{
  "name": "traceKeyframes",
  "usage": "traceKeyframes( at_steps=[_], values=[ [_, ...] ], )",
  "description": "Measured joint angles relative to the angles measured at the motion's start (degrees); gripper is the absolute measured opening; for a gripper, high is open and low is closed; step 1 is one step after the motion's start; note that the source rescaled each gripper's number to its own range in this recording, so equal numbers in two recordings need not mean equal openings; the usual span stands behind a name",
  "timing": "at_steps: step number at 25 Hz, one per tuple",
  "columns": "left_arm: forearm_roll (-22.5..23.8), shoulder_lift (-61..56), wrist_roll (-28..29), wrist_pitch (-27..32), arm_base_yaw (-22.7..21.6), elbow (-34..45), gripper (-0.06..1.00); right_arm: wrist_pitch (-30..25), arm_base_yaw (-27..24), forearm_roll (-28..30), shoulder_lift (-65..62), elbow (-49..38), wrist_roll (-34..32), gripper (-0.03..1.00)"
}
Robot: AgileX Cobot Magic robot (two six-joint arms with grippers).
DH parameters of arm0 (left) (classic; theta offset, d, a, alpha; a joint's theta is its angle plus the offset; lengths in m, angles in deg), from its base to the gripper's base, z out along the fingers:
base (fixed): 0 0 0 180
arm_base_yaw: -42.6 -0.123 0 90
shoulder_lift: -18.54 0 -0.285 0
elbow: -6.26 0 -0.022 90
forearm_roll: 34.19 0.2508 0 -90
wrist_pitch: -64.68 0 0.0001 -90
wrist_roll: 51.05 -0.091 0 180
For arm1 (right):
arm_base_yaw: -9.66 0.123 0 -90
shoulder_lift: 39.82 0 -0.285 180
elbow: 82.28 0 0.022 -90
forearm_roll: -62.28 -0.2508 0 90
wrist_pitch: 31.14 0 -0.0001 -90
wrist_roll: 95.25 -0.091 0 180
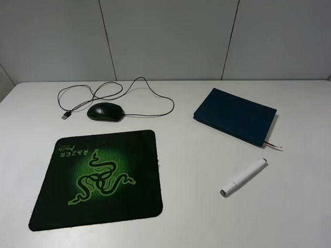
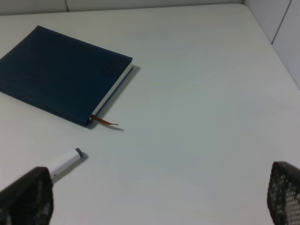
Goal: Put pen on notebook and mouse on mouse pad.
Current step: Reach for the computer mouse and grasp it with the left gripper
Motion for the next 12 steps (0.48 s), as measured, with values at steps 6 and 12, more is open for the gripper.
traceKeyframes(
  at_steps=[6,12],
  values=[
    [0.0,0.0,0.0,0.0,0.0,0.0,0.93,0.0,0.0,0.0,0.0,0.0,0.0,1.0],
    [0.0,0.0,0.0,0.0,0.0,0.0,0.93,0.0,0.0,0.0,0.0,0.0,0.0,1.0]
  ],
)
